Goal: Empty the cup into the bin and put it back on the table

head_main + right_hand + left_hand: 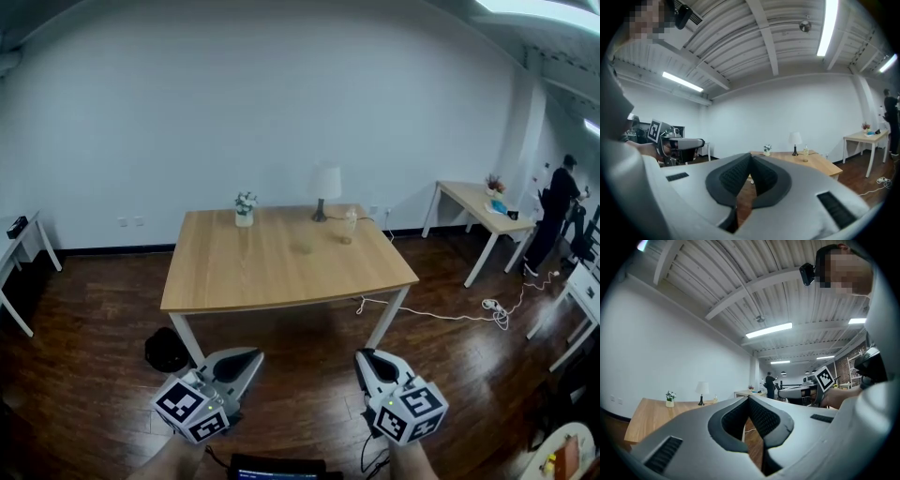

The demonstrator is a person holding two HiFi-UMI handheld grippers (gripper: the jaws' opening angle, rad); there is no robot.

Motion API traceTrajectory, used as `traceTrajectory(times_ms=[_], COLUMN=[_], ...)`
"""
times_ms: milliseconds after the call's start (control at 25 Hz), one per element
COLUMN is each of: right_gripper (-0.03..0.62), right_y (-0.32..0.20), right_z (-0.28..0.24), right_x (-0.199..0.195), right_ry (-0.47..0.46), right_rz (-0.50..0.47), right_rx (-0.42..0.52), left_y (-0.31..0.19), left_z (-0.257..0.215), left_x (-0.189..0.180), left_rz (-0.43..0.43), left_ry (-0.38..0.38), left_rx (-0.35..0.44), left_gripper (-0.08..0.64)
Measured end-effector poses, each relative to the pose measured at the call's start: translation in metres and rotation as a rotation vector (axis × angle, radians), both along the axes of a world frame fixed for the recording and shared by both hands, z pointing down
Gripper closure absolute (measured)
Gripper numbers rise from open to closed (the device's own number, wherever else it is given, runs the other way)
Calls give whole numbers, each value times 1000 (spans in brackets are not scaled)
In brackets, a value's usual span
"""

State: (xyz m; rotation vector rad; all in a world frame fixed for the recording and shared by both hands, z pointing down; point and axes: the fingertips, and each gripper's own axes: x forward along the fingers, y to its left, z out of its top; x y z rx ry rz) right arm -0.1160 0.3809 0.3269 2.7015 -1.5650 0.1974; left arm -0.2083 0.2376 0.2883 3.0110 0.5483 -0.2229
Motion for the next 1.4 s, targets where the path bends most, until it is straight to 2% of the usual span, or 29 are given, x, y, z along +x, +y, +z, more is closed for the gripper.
traceTrajectory(times_ms=[320, 1040, 1400], right_gripper=[591, 591, 591], right_y=[-16, -46, -50], right_z=[-3, -10, -11], right_x=[38, 167, 216], right_ry=[-3, 1, -1], right_rz=[-8, -139, -185], right_rx=[-17, 14, 17], left_y=[-11, -29, -32], left_z=[5, -6, -11], left_x=[37, 161, 206], left_rz=[2, -116, -158], left_ry=[-13, -14, -6], left_rx=[-15, 24, 14], left_gripper=[569, 569, 569])
